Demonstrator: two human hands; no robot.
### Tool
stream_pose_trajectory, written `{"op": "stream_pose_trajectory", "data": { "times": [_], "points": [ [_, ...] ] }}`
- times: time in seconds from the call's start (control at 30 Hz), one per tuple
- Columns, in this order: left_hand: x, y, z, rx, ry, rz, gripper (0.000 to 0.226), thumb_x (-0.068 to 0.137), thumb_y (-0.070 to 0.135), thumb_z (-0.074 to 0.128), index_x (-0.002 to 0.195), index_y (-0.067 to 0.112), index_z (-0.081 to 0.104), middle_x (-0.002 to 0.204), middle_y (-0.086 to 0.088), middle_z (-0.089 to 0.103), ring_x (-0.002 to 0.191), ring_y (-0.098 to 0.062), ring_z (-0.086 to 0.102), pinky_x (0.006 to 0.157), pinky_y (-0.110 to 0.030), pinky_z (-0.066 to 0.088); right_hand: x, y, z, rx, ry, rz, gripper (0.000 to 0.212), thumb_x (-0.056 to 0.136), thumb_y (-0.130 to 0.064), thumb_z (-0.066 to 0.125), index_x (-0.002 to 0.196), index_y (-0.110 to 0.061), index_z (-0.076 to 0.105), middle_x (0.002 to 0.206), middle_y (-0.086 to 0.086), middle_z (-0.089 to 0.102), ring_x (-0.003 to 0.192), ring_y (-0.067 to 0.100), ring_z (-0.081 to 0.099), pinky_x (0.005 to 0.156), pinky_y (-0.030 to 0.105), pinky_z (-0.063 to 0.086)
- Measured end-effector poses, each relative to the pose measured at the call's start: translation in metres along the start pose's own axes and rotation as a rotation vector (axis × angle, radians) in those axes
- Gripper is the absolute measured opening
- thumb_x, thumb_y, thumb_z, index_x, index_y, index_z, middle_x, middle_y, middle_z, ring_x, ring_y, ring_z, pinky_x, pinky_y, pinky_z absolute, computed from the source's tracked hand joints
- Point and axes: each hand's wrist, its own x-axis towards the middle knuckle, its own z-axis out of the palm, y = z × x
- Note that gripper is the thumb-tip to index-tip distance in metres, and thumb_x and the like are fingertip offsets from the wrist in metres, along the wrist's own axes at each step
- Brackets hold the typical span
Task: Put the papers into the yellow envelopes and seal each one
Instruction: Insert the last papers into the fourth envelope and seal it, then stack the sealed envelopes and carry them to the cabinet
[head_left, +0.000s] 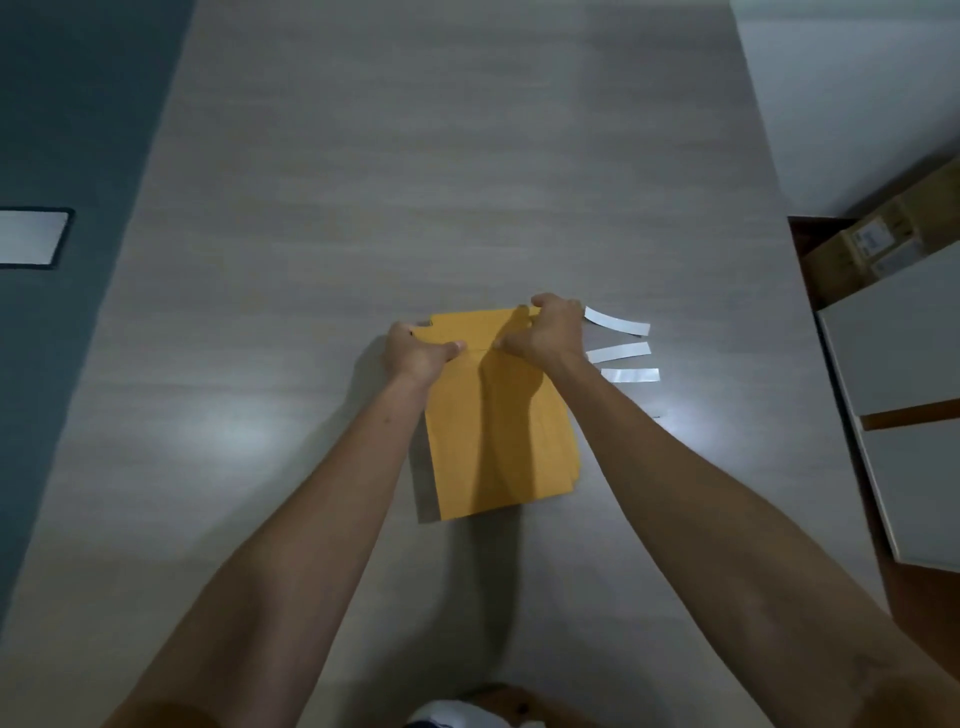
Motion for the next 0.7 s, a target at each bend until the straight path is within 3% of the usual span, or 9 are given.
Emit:
{"op": "stream_pose_trajectory", "data": {
  "times": [0.07, 0.23, 0.37, 0.43, 0.5, 0.7],
  "points": [
    [-0.010, -0.010, -0.006, -0.066, -0.031, -0.024, 0.074, 0.067, 0.027, 0.090, 0.126, 0.004, 0.052, 0.124, -0.008, 0.059, 0.107, -0.028, 0.061, 0.087, -0.047, 0.056, -0.017, 0.003, 0.005, -0.015, -0.021, -0.026, 0.084, 0.066, -0.029, 0.089, 0.137, -0.012, 0.047, 0.138, 0.014, 0.037, 0.124, 0.027, 0.047, 0.101, 0.031, 0.041],
    [-0.042, -0.033, -0.021, -0.155, -0.113, -0.047, 0.037, 0.085, 0.014, 0.076, 0.115, 0.007, 0.056, 0.112, -0.005, 0.062, 0.096, -0.022, 0.061, 0.085, -0.040, 0.053, -0.049, 0.016, 0.013, -0.070, -0.024, -0.022, 0.088, 0.066, -0.044, 0.086, 0.137, -0.013, 0.044, 0.136, 0.014, 0.045, 0.130, 0.032, 0.041, 0.102, 0.039, 0.040],
    [-0.064, -0.049, -0.036, -0.312, -0.096, 0.002, 0.061, 0.087, 0.007, 0.071, 0.140, 0.004, 0.040, 0.120, -0.005, 0.056, 0.108, -0.026, 0.060, 0.089, -0.044, 0.052, -0.077, 0.025, 0.013, 0.153, -0.073, -0.025, 0.086, 0.068, -0.045, 0.085, 0.137, -0.013, 0.046, 0.134, 0.006, 0.055, 0.124, 0.025, 0.051, 0.092, 0.033, 0.043],
    [-0.076, -0.055, -0.044, -0.343, -0.127, 0.051, 0.055, 0.085, 0.011, 0.075, 0.134, 0.006, 0.049, 0.125, -0.012, 0.063, 0.106, -0.029, 0.065, 0.087, -0.049, 0.056, -0.094, 0.030, 0.012, 0.260, -0.093, -0.028, 0.073, 0.072, -0.043, 0.083, 0.131, -0.013, 0.053, 0.125, 0.002, 0.059, 0.117, 0.022, 0.056, 0.085, 0.029, 0.044],
    [-0.089, -0.061, -0.051, -0.355, -0.161, 0.117, 0.042, 0.083, 0.012, 0.076, 0.121, 0.006, 0.060, 0.115, -0.015, 0.069, 0.097, -0.028, 0.069, 0.084, -0.049, 0.057, -0.110, 0.037, 0.012, 0.327, -0.113, -0.045, 0.061, 0.075, -0.045, 0.079, 0.123, -0.013, 0.060, 0.119, 0.001, 0.064, 0.111, 0.023, 0.060, 0.084, 0.032, 0.048],
    [-0.132, -0.056, -0.063, -0.326, -0.224, 0.267, 0.026, 0.077, 0.021, 0.083, 0.099, 0.012, 0.073, 0.096, -0.006, 0.076, 0.090, -0.021, 0.073, 0.085, -0.045, 0.059, -0.159, 0.050, -0.007, 0.513, -0.066, -0.154, 0.045, 0.087, -0.042, 0.068, 0.126, -0.022, 0.055, 0.116, -0.005, 0.063, 0.108, 0.017, 0.059, 0.087, 0.032, 0.049]
  ]
}}
